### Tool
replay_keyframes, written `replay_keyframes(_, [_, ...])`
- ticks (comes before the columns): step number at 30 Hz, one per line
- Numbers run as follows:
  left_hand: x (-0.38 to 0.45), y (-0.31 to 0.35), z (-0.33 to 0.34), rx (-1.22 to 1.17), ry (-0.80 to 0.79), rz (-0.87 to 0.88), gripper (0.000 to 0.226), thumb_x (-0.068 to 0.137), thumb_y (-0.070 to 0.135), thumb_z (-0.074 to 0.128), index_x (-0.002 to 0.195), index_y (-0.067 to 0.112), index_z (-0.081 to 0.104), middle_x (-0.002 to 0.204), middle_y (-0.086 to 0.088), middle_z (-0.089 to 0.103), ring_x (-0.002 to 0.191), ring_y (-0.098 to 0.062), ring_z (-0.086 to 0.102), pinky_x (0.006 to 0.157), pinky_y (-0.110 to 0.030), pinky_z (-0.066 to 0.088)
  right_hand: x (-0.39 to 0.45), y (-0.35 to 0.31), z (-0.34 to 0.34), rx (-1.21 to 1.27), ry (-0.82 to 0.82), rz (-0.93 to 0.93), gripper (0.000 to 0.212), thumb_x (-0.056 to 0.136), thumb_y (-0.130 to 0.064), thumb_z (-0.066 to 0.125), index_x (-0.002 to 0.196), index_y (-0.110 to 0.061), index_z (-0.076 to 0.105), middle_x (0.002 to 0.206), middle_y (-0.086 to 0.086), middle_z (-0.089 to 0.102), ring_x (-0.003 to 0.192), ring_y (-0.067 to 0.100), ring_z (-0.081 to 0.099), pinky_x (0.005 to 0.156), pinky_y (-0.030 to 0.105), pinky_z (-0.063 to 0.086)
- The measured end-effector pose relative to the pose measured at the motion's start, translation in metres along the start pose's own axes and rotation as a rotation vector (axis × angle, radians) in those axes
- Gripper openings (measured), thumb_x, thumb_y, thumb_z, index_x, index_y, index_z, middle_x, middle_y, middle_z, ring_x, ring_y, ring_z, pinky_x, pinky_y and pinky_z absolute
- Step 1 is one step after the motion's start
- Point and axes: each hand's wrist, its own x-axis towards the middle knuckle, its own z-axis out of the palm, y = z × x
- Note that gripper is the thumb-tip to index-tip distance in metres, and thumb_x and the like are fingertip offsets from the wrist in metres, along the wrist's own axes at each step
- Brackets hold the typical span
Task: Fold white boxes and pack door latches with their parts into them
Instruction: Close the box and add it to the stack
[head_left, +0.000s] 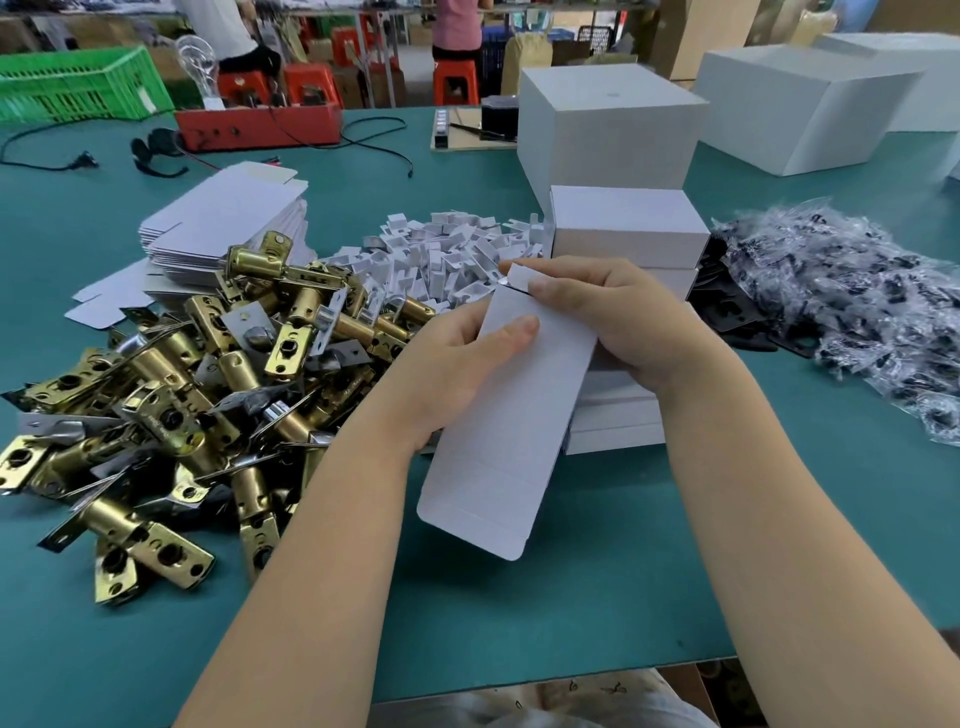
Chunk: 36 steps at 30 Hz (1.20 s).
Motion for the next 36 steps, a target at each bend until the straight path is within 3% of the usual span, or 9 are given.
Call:
replay_keyframes(9, [0.001, -0.002, -0.002, 0.085, 0.001, -0.057, 0.013, 0.097, 0.033, 0.057, 0.094, 0.028, 0.069, 0.086, 0.006, 0.077, 0.073, -0.011, 0.073, 0.057, -0.020, 0.054, 0.004, 0.000, 0.002, -0.102, 0.012, 0.019, 0.023, 0.097, -0.027, 0.053, 0.112, -0.020, 0.069, 0.112, 0.002, 0.069, 0.083, 0.013, 0.066, 0.075, 0.033, 0.056])
replay_keyframes(16, [0.002, -0.003, 0.001, 0.099, -0.021, -0.079, 0.019, 0.099, 0.037, 0.054, 0.088, 0.032, 0.069, 0.087, 0.010, 0.076, 0.077, -0.009, 0.073, 0.058, -0.017, 0.054, 0.003, -0.006, -0.001, -0.018, 0.140, 0.117, 0.020, 0.091, -0.028, 0.059, 0.098, -0.018, 0.074, 0.092, 0.003, 0.074, 0.073, 0.018, 0.066, 0.070, 0.033, 0.056])
replay_keyframes(20, [0.006, -0.007, 0.001, 0.363, 0.224, 0.097, 0.012, 0.095, 0.038, 0.062, 0.102, 0.032, 0.069, 0.087, 0.012, 0.074, 0.075, -0.002, 0.068, 0.058, -0.014, 0.050, 0.003, -0.002, 0.004, -0.103, 0.062, 0.062, 0.022, 0.094, -0.029, 0.053, 0.098, -0.028, 0.075, 0.099, -0.002, 0.074, 0.082, 0.014, 0.067, 0.074, 0.032, 0.055])
replay_keyframes(23, [0.005, -0.006, 0.006, 0.566, 0.351, 0.211, 0.024, 0.094, 0.044, 0.060, 0.112, 0.029, 0.069, 0.086, 0.014, 0.068, 0.076, 0.000, 0.062, 0.059, -0.013, 0.042, 0.001, 0.000, 0.006, -0.097, 0.086, 0.018, 0.026, 0.096, -0.028, 0.050, 0.091, -0.034, 0.075, 0.097, -0.006, 0.074, 0.085, 0.014, 0.068, 0.077, 0.035, 0.057])
replay_keyframes(26, [0.000, -0.004, 0.015, 0.864, 0.408, 0.178, 0.037, 0.098, 0.052, 0.045, 0.108, 0.022, 0.063, 0.077, 0.009, 0.058, 0.079, -0.017, 0.056, 0.061, -0.028, 0.037, 0.002, 0.001, 0.004, -0.084, 0.120, 0.006, 0.027, 0.097, -0.024, 0.049, 0.092, -0.031, 0.074, 0.091, -0.006, 0.075, 0.078, 0.014, 0.068, 0.071, 0.033, 0.056])
replay_keyframes(28, [-0.001, -0.002, 0.019, 0.994, 0.451, 0.112, 0.055, 0.096, 0.061, 0.035, 0.126, 0.020, 0.055, 0.100, -0.001, 0.065, 0.101, -0.026, 0.060, 0.074, -0.035, 0.042, 0.002, 0.002, 0.005, -0.071, 0.160, -0.016, 0.030, 0.097, -0.021, 0.049, 0.086, -0.031, 0.075, 0.084, -0.008, 0.075, 0.070, 0.010, 0.066, 0.062, 0.028, 0.055])
replay_keyframes(30, [-0.005, 0.000, 0.023, 1.077, 0.445, 0.047, 0.089, 0.084, 0.079, 0.032, 0.149, 0.017, 0.034, 0.137, -0.004, 0.055, 0.125, -0.026, 0.050, 0.092, -0.038, 0.042, 0.002, 0.003, 0.007, -0.047, 0.200, -0.032, 0.032, 0.097, -0.019, 0.049, 0.084, -0.031, 0.075, 0.080, -0.009, 0.074, 0.065, 0.008, 0.065, 0.055, 0.024, 0.054])
replay_keyframes(33, [-0.016, 0.008, 0.033, 1.286, 0.436, 0.043, 0.129, 0.057, 0.096, 0.027, 0.153, 0.011, 0.019, 0.150, -0.005, 0.040, 0.132, -0.028, 0.041, 0.102, -0.042, 0.037, 0.002, 0.003, 0.008, 0.046, 0.330, -0.084, 0.032, 0.097, -0.016, 0.048, 0.084, -0.028, 0.074, 0.081, -0.008, 0.074, 0.071, 0.009, 0.066, 0.063, 0.025, 0.053])
replay_keyframes(36, [-0.017, 0.009, 0.027, 1.373, 0.490, 0.120, 0.112, 0.063, 0.082, 0.044, 0.149, 0.011, 0.029, 0.138, -0.007, 0.051, 0.122, -0.028, 0.049, 0.097, -0.042, 0.040, 0.000, 0.005, 0.005, 0.145, 0.338, -0.172, 0.035, 0.098, -0.015, 0.046, 0.083, -0.031, 0.074, 0.082, -0.010, 0.073, 0.072, 0.007, 0.066, 0.063, 0.023, 0.051])
